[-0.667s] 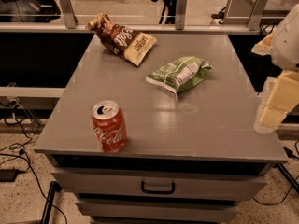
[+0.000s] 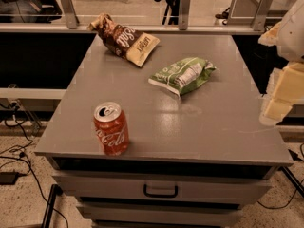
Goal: Move green jalapeno chip bag near coke can
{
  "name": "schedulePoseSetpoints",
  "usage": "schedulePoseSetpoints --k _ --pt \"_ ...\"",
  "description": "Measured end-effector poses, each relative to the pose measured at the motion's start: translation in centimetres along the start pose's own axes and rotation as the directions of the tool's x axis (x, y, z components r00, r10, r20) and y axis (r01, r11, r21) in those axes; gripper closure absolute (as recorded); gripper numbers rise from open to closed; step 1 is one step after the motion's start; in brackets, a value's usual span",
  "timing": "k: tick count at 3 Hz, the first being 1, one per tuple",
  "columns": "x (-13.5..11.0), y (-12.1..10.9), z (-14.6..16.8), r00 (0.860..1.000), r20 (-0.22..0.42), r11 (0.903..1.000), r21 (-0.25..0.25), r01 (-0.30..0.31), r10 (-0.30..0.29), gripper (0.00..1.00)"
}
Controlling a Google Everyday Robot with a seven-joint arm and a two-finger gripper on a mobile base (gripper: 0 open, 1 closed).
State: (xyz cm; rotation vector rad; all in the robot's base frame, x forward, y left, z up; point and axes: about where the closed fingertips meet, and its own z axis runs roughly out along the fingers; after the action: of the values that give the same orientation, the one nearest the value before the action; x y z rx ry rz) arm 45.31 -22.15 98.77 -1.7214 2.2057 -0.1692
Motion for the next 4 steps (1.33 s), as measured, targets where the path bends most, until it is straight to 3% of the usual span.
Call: schedulePoseSetpoints --k 1,2,3,4 --pt "-1.1 -5.1 0.5 0.998 0.031 0.9961 0.070 0.053 -0.055 0.00" --pt "-3.1 -9.2 1.7 0.991 0.094 0.9910 0.099 0.091 -0.100 0.00" --pt "-4.6 -12.7 4.1 0.982 0.165 0.9928 0.086 0.083 -0.096 0.00" --pt "-4.7 -14.4 6.8 0.972 0.229 0.9987 0.031 0.041 -0.047 0.00"
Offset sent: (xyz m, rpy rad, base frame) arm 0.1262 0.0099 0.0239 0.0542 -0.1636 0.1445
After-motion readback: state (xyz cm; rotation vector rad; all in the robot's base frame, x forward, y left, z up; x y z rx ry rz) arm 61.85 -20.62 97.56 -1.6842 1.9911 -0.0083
